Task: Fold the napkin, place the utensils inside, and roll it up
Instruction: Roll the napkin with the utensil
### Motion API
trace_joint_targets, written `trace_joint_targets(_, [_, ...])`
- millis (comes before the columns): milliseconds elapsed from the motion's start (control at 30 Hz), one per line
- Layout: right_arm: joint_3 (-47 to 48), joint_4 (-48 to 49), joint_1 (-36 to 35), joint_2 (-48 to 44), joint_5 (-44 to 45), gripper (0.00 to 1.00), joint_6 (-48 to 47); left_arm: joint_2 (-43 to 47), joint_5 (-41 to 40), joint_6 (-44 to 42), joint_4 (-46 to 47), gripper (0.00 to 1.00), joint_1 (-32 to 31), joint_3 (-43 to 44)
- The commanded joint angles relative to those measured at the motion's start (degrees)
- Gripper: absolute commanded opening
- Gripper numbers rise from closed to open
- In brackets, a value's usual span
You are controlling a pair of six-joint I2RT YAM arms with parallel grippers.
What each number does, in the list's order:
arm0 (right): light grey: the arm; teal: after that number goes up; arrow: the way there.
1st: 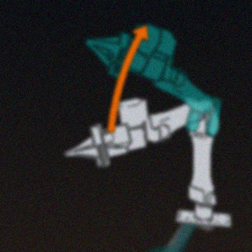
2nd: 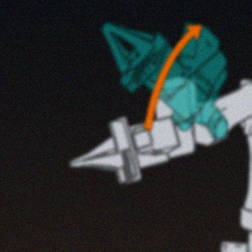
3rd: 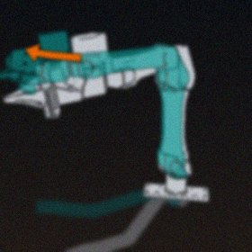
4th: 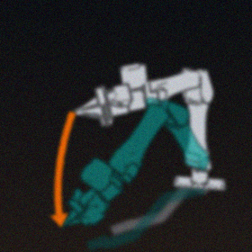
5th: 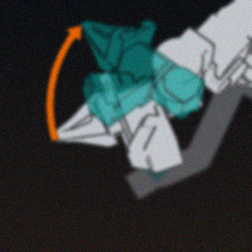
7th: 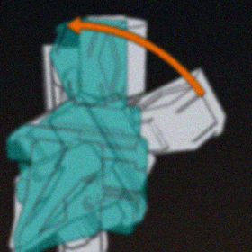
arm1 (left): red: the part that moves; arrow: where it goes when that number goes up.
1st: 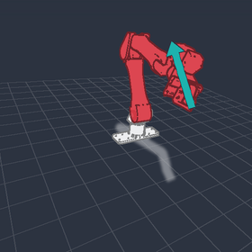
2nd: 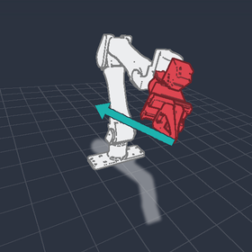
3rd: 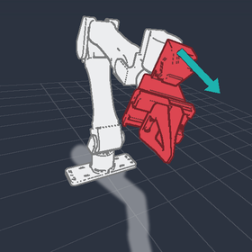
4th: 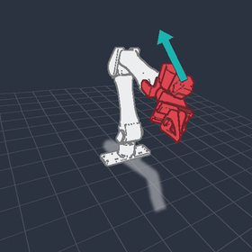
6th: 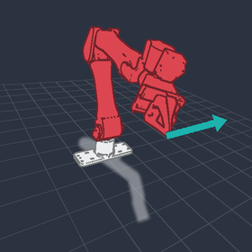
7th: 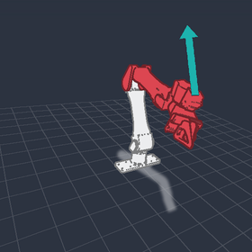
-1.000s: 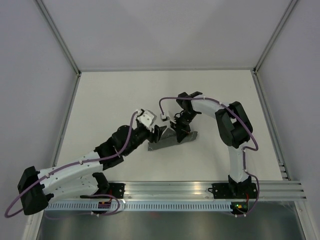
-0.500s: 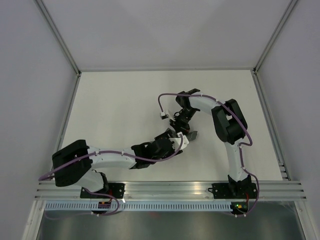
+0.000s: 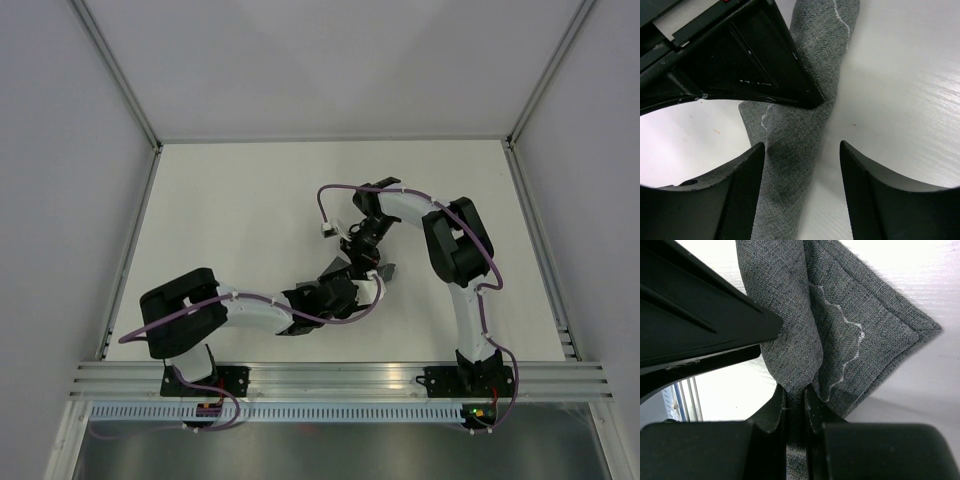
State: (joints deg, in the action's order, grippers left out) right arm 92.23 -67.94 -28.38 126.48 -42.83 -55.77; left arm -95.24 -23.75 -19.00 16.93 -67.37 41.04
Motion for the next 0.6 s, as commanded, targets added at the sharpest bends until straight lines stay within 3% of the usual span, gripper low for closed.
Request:
trace_joint_targets(0, [-2.4, 3.34, 0.08, 5.54, 7.59, 0.01, -2.33, -0.99, 0.98, -1.57, 3.81, 0.65, 0.84, 2.29])
trace_joint_targets(133, [-2.49, 3.17, 0.61, 4.66, 6.88, 0.08, -2.24, -1.7, 3.18, 0.02, 3.2, 0.54, 1.89, 2.38])
trace_joint_targets(233, [-2.49, 2.73, 1.05, 3.61, 6.27, 0.16, -2.24, -1.96, 6.24, 1.25, 1.8, 0.38, 2.42, 2.47])
trace_joint_targets(400, [-2.75, 2.11, 1.22, 1.67, 4.77, 0.37, -2.24, -2.49, 9.5, 3.53, -0.58, 0.21, 3.3, 3.17])
trace_joint_targets(567, [-3.54, 2.81, 1.75, -1.84, 3.02, 0.5, -1.45, -2.14, 15.3, 7.3, -2.07, 0.06, 5.49, 3.0])
